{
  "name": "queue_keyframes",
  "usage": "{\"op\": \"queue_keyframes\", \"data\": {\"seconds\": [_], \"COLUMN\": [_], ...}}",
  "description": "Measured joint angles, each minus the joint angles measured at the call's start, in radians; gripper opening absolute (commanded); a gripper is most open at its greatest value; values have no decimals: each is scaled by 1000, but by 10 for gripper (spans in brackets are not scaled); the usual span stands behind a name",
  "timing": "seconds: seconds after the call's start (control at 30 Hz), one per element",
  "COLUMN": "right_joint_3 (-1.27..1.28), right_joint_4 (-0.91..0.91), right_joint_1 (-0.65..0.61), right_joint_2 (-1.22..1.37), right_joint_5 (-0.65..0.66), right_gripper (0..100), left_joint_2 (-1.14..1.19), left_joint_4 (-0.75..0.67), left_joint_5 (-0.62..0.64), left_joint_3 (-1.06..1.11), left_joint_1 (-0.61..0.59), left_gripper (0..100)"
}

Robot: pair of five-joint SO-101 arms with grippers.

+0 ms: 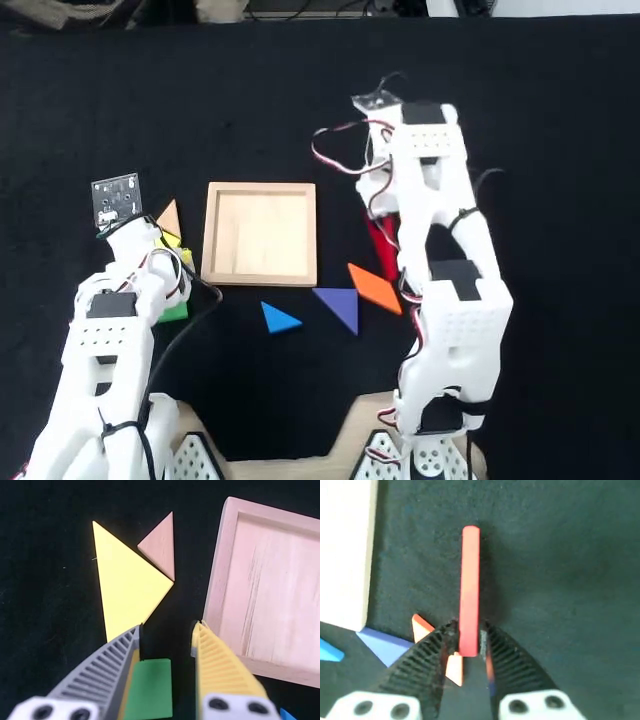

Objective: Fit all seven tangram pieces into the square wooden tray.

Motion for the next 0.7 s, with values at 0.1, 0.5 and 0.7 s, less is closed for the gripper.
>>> {"op": "queue_keyframes", "data": {"seconds": [0.1, 0.5, 0.7], "right_joint_3": [-35, -132, -132], "right_joint_4": [28, 106, 107], "right_joint_1": [-2, -144, -338], "right_joint_2": [0, -152, -204], "right_joint_5": [37, 381, 753], "right_gripper": [11, 11, 11], "left_joint_2": [0, 0, 0], "left_joint_4": [0, 0, 28], "left_joint_5": [0, 0, -2], "left_joint_3": [0, 12, -8], "left_joint_1": [0, -2, -201], "left_gripper": [170, 170, 173]}}
